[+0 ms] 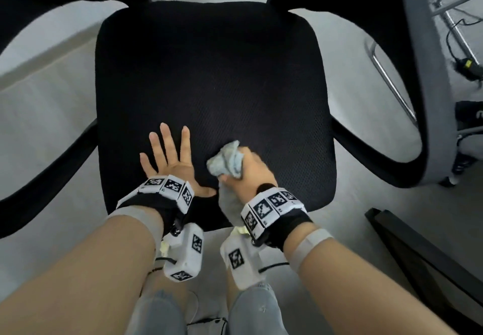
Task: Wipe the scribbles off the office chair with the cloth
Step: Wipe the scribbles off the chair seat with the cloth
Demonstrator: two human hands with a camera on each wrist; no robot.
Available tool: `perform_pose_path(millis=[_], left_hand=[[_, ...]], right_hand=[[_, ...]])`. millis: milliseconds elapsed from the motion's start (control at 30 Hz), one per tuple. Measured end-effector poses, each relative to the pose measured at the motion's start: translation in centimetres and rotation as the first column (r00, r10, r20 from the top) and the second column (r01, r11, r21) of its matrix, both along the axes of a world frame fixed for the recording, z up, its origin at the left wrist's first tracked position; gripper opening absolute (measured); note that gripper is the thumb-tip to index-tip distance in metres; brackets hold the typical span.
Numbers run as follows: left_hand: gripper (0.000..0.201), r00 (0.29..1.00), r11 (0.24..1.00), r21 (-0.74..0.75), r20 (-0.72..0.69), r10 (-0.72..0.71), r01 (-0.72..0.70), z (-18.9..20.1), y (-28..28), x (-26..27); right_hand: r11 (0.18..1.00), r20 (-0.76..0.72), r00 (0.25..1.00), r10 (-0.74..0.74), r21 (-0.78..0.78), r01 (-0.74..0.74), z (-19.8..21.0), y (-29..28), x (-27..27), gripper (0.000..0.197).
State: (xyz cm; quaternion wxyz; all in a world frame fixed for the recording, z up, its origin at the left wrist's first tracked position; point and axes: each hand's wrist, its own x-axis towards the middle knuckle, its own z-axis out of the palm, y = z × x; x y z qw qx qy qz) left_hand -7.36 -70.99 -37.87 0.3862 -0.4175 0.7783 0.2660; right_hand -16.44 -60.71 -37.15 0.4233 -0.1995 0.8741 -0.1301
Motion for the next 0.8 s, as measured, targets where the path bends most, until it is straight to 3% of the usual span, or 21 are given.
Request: perform_pose_path(millis=[67,133,233,333,400,500,567,600,633,667,700,733,800], left_hand=[[0.141,0.996,0.997,0.003,0.046,-0.082,0.082,0.9,-0.5,1.3],[0.137,0.995,0.997,0.037,0.070,-0.075,0.072,2.0,-1.2,2.2],[0.133,0.994,0.994,0.067,0.059,0.088,-0.092,3.5,-2.4,3.0],[0.133,0.981,0.981,0.020,0.034,0.191,-0.192,3.8,-3.5,3.2],[0.136,0.980,0.980,-0.017,0.023,0.199,-0.199,3.2,-4.0,2.9],[0.144,0.987,0.986,-0.055,0.036,0.160,-0.158,1.8,-4.6,1.8],[0.146,0.989,0.987,-0.093,0.053,0.137,-0.132,0.9,-4.6,1.4],[0.141,0.990,0.981,-0.143,0.034,0.139,-0.132,0.3,-4.6,1.4],[0.130,0.990,0.967,-0.213,-0.008,0.143,-0.141,-0.3,-4.5,1.4],[0.118,0.989,0.952,-0.269,-0.041,0.140,-0.146,-0.7,-4.6,1.5],[0.115,0.990,0.946,-0.294,-0.054,0.129,-0.139,-0.9,-4.8,1.7],[0.125,0.992,0.952,-0.280,-0.048,0.119,-0.127,-1.2,-5.2,1.9],[0.150,0.995,0.983,-0.151,-0.001,0.101,-0.100,-1.1,-6.0,2.3]], right_hand=[[0.998,0.218,0.976,0.013,-0.063,0.001,1.8,0.5,0.4,0.055],[0.994,0.231,0.972,-0.044,-0.085,0.065,3.6,1.1,-0.9,0.060],[0.962,0.006,0.971,-0.241,-0.129,0.239,5.4,2.1,-4.9,0.061],[0.878,-0.246,0.849,-0.467,-0.241,0.413,6.2,3.0,-9.3,0.051],[0.889,-0.367,0.810,-0.457,-0.164,0.428,5.4,2.9,-10.8,0.050],[0.939,-0.284,0.897,-0.338,-0.038,0.342,3.4,0.0,-9.2,0.042],[0.998,-0.157,0.986,-0.059,0.015,0.062,2.1,-2.9,-5.1,0.018],[0.982,-0.065,0.980,0.189,-0.017,-0.190,1.1,-4.0,-2.5,0.015],[0.910,0.019,0.912,0.410,-0.079,-0.407,0.4,-5.1,0.0,0.019],[0.836,0.073,0.835,0.545,-0.122,-0.535,-0.1,-5.9,1.5,0.026],[0.783,0.054,0.787,0.614,-0.163,-0.600,-0.3,-6.1,1.9,0.032],[0.793,0.023,0.808,0.588,-0.210,-0.572,-0.3,-6.1,1.3,0.026],[0.846,-0.080,0.856,0.510,-0.133,-0.516,-0.2,-5.4,-1.7,0.008]])
